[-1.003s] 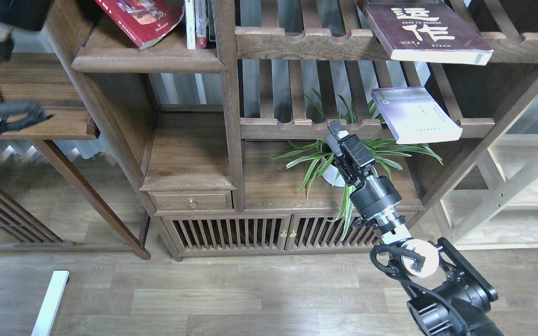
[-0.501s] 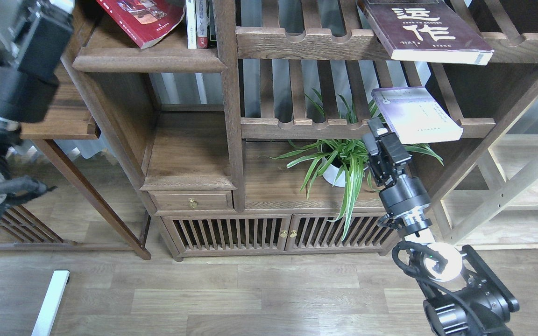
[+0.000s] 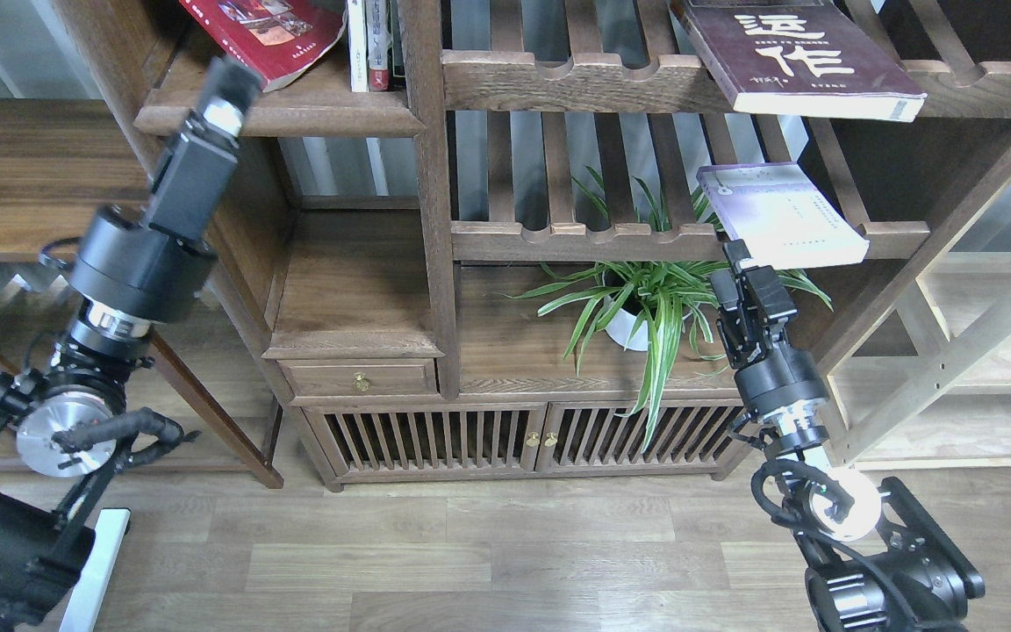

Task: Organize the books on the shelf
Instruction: 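Withdraw the left arm and move the right gripper to the white book, then tilt the white book off the shelf with the right gripper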

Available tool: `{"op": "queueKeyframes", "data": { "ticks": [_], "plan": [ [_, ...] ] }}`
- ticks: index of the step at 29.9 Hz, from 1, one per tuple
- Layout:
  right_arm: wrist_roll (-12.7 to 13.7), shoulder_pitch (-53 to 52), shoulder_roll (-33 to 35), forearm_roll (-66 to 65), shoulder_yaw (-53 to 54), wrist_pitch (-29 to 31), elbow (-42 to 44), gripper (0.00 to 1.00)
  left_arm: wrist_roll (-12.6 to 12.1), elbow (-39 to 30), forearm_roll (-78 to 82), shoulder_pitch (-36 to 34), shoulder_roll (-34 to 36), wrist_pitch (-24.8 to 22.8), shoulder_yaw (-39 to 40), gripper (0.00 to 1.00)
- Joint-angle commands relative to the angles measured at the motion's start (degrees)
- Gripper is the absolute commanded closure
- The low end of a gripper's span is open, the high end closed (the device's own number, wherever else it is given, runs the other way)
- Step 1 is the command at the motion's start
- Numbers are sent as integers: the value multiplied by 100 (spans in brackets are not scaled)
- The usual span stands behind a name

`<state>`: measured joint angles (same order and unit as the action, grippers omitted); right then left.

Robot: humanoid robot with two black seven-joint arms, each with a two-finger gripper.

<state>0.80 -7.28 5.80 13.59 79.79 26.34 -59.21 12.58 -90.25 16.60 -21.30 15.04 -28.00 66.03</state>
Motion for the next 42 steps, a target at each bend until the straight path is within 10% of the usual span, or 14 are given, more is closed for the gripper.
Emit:
{"op": "queueKeyframes", "data": {
  "ticks": [1,10,31,42],
  "plan": [
    [-1,-71,9,-6,186,-462,129,29,-203,-10,1,99,-80,0,-187,3],
    [17,-361,61,-15,388,-1201,374,28,-791,96,54,126,-71,0,-951,2],
    [8,-1275,193,-15,881,-2520,1086,31,-818,113,19,372,-80,0,-1690,1],
    [-10,-1328,141,64,1232,-2529,1131,71,-871,43,36,372,-89,0,-1699,1]
  ]
}}
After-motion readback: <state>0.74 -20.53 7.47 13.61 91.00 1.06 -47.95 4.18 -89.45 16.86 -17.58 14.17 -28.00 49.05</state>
